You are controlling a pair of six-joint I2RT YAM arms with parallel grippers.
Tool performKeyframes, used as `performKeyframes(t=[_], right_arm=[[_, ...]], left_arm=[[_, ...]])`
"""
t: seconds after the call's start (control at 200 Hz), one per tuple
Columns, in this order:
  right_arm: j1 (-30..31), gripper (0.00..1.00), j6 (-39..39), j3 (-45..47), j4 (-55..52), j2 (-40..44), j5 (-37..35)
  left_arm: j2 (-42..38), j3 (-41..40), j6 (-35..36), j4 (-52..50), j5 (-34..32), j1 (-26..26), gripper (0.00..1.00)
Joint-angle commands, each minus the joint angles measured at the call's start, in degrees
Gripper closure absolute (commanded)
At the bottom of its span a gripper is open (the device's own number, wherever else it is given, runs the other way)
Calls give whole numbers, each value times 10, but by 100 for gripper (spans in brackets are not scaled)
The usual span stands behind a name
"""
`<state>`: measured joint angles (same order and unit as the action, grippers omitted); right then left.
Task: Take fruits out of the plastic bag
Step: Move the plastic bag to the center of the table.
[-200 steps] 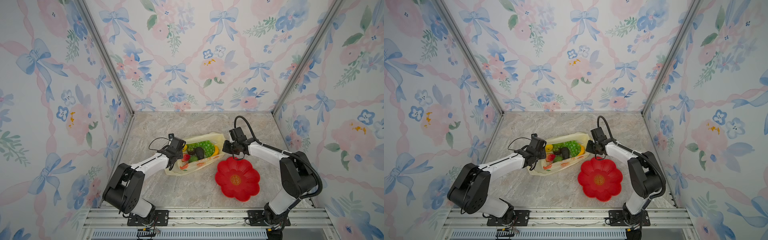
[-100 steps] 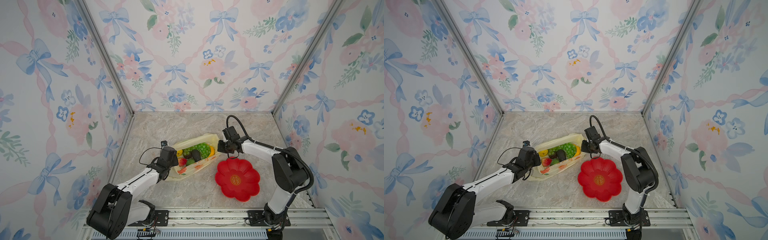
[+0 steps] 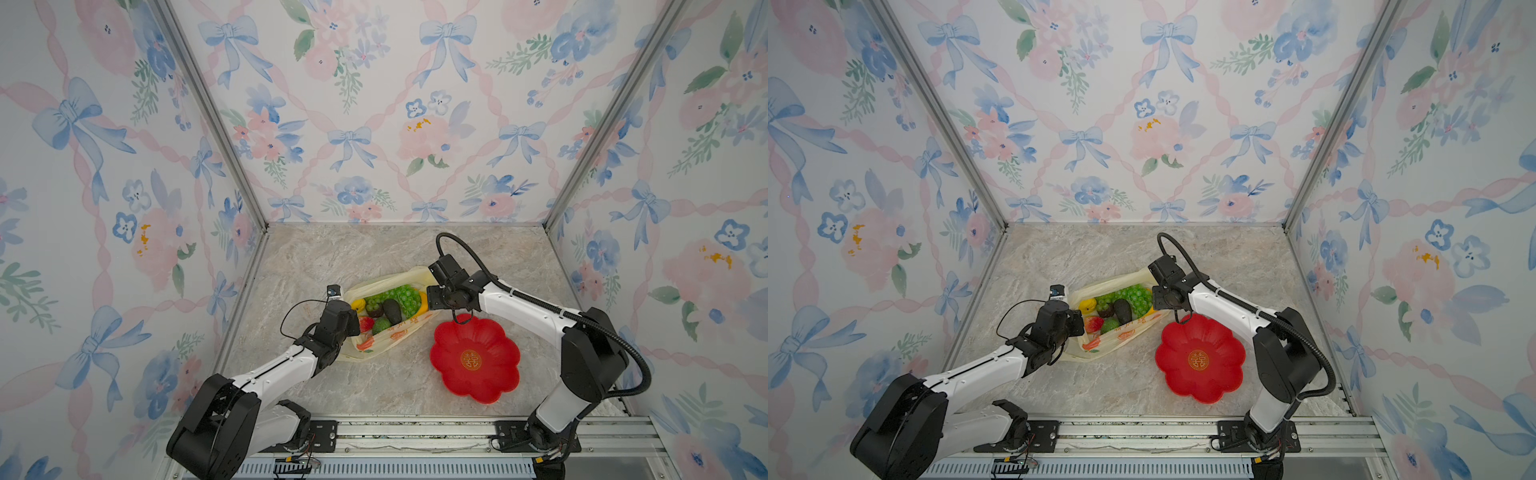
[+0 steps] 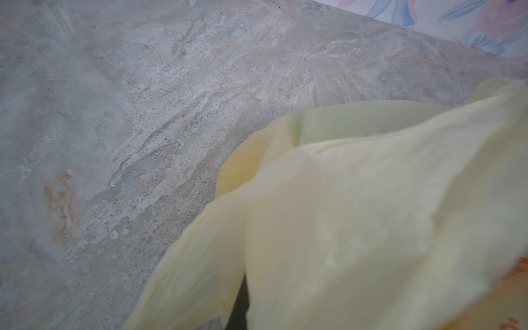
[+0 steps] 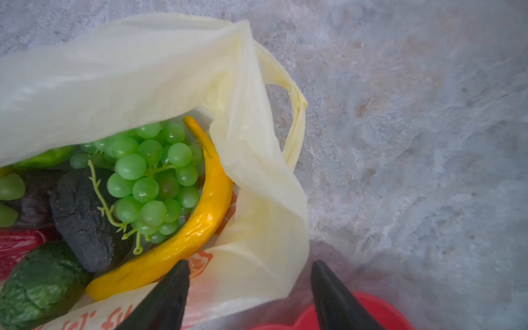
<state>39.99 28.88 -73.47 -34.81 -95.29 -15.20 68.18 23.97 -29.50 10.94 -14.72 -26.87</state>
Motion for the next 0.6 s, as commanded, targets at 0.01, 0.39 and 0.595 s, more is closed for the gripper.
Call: performKeyframes(t=[0.01,0.39,0.595], right_arm=[[45,28,0,-36,-52,20,-44],[127,27,58,-131,-3,-138,145],[148,25,101,-102,15,-158,168]], left_arm=[[-9,-13,9,27,-3,-3,92],[-25,-29,-8,49,20,-6,91],[-30,-31,-8,50,21,-5,91]])
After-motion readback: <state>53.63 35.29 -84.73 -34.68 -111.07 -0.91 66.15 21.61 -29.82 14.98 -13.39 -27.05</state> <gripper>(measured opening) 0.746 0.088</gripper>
